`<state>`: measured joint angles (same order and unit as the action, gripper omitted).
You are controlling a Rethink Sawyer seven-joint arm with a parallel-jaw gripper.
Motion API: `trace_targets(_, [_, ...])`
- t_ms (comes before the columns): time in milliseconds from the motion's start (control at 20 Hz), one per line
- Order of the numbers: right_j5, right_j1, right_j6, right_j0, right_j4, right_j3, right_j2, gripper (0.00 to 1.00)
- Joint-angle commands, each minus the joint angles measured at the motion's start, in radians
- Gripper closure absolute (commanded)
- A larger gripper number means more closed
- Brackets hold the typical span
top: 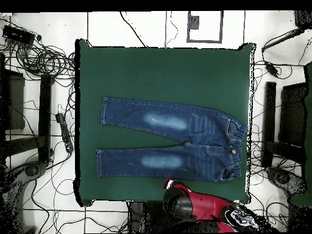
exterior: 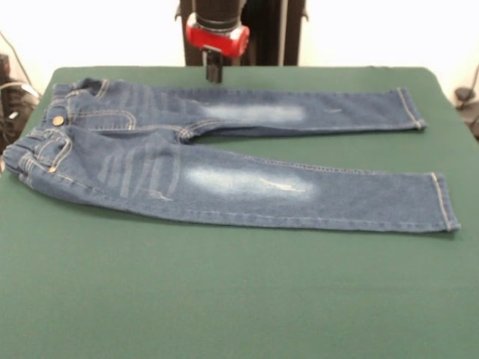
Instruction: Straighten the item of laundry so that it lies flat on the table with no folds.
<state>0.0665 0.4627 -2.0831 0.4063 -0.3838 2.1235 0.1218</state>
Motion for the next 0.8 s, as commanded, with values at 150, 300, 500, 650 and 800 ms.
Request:
trace_targets(150, [0.138, -0.131, -0.183, -0.020, 0.084, -0.093, -0.033, 1.00])
trace_targets(300, [0.114, -0.107, -0.183, -0.037, 0.108, -0.089, -0.037, 1.00])
trace_targets(500, [0.092, -0.091, -0.186, -0.063, 0.137, -0.093, -0.044, 1.00])
trace_targets(650, [0.066, -0.069, -0.185, -0.074, 0.154, -0.086, -0.050, 1.00])
trace_targets(800, [0.016, -0.022, -0.185, -0.099, 0.181, -0.069, -0.044, 1.00])
